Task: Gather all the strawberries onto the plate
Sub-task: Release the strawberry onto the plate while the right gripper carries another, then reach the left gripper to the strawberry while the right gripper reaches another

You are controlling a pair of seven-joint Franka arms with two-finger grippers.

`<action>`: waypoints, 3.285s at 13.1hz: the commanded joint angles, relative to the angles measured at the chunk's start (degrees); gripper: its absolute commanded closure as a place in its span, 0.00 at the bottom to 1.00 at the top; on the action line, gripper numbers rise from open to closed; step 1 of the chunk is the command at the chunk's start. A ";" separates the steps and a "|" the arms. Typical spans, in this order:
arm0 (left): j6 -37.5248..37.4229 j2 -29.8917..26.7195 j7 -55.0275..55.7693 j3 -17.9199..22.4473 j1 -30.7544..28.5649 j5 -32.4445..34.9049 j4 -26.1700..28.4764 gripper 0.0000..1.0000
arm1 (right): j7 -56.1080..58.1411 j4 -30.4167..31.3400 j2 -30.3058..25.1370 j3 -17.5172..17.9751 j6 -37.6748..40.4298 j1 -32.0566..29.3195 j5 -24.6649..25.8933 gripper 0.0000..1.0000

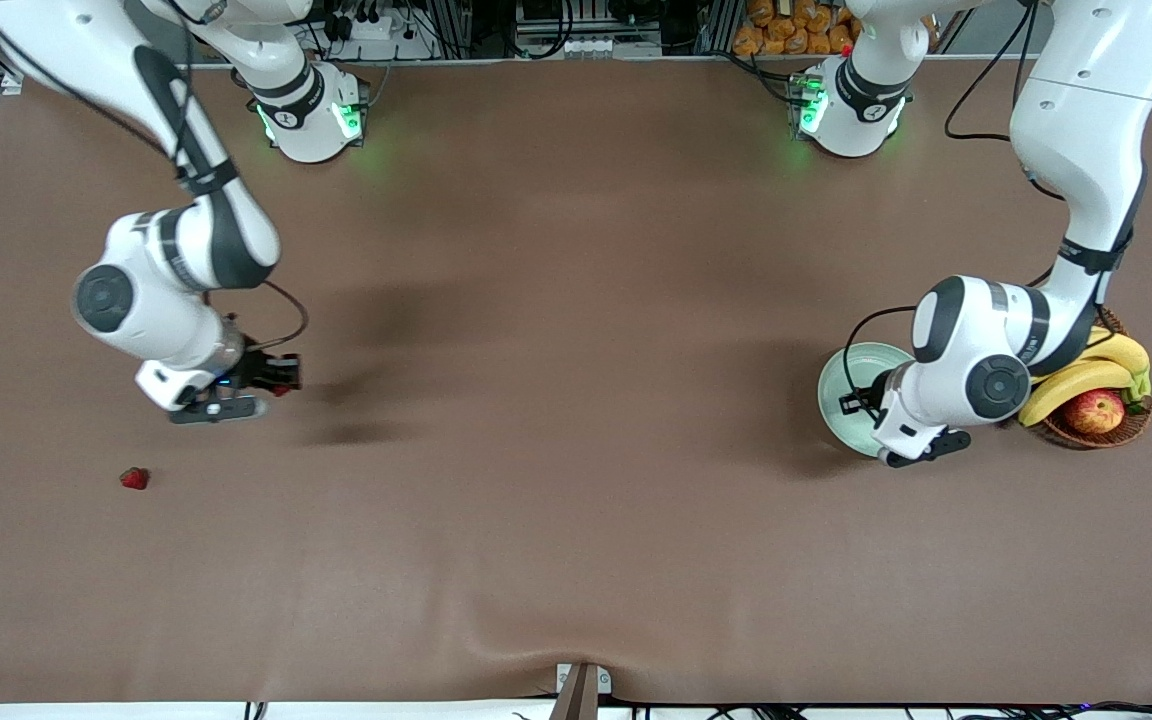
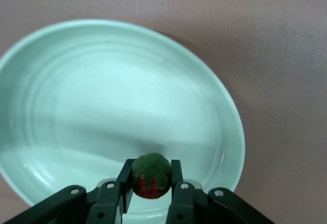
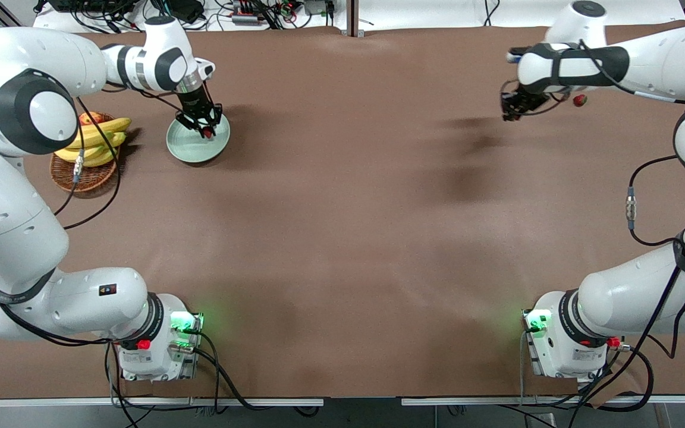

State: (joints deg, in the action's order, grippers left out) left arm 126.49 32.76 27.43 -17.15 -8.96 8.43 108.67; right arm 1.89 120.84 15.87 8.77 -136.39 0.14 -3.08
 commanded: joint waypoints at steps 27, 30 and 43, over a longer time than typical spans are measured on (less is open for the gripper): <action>-12.59 -3.41 11.95 -5.80 3.25 -6.85 -14.81 0.00 | -53.39 -38.13 33.51 -3.73 -17.33 39.92 1.23 0.76; -12.59 -2.62 12.12 -5.79 2.80 -6.85 -14.63 0.00 | -54.18 -40.59 36.24 -6.39 -17.42 42.84 1.23 0.74; -9.87 1.59 28.36 -5.88 12.73 -6.94 -17.61 0.00 | -45.51 -39.89 21.15 -12.54 1.63 37.85 1.76 0.00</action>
State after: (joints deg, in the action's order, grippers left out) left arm 116.03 31.90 52.26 -23.14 1.82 2.23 93.90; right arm -47.52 79.30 41.31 -4.25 -139.17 40.70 -2.25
